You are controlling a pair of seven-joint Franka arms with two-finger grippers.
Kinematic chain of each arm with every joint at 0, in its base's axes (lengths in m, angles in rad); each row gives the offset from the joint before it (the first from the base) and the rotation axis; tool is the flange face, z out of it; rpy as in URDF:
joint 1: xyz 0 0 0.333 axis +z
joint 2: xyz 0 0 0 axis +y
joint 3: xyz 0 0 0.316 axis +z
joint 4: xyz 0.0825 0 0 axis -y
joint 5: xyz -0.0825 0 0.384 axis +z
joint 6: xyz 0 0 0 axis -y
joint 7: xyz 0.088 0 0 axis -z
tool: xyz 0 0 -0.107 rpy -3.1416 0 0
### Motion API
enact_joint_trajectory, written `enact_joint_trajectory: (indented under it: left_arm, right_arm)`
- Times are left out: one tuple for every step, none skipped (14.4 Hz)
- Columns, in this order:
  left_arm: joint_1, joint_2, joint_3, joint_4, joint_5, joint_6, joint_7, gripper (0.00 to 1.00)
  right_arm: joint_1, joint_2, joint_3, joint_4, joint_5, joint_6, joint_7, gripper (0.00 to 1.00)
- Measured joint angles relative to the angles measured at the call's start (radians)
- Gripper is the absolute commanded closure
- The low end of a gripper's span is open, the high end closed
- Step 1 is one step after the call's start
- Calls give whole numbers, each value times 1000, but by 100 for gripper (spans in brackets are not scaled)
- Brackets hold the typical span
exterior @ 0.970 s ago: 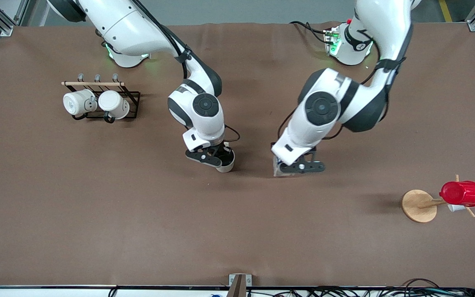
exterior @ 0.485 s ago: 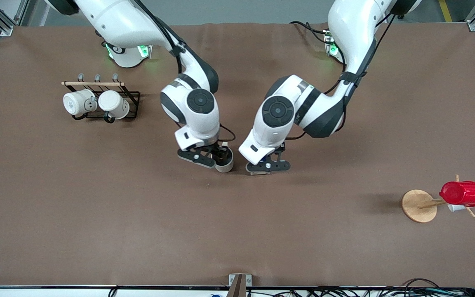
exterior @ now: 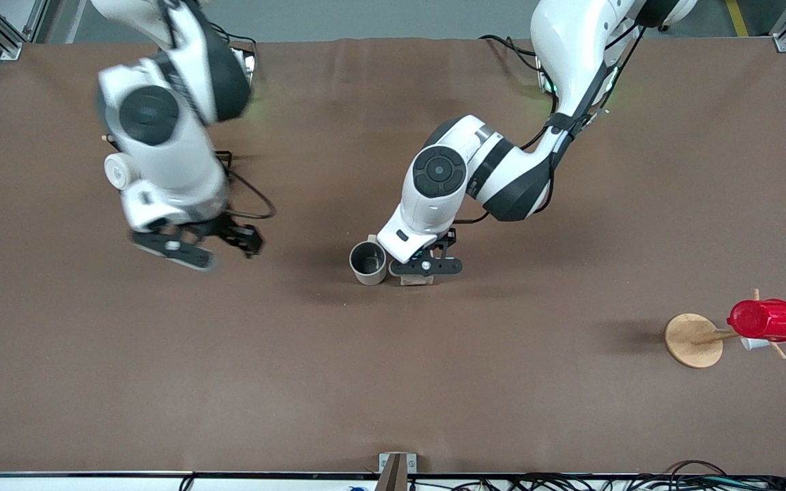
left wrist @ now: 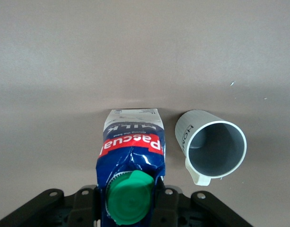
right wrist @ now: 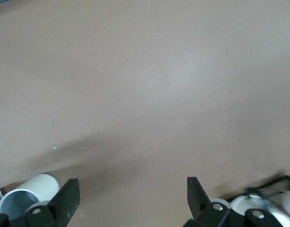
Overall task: Place cup and milk on table
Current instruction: 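Set the carton beside the mug with the left gripper while the right gripper retracts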
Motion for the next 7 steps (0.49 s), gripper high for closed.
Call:
enact_joint_trajectory:
  left_arm:
    - [-1,7,0,2,0,1,-6,71]
    - [-2,14,0,5,0,2,-19,70]
    - [-4,20,0,7,0,7,-33,69]
    - [-8,25,0,9,0,13,-48,64]
    - [-12,31,0,11,0,15,-59,51]
    - [-16,35,0,12,0,16,-63,11]
    - [-19,38,0,12,0,18,-64,0]
  right_arm:
    - [-49,-38,-5,-1,22,-31,-68,0]
    - [-83,-74,-26,-2,35,-65,-142,0]
    - [-95,-107,-71,-3,47,-92,-216,0]
    - [-99,-135,-124,-5,76,-112,-299,0]
    - [-105,-161,-179,-5,117,-136,-392,0]
    - [-120,-185,-222,-3,145,-167,-479,0]
    - [-148,-203,-246,7,159,-197,-555,0]
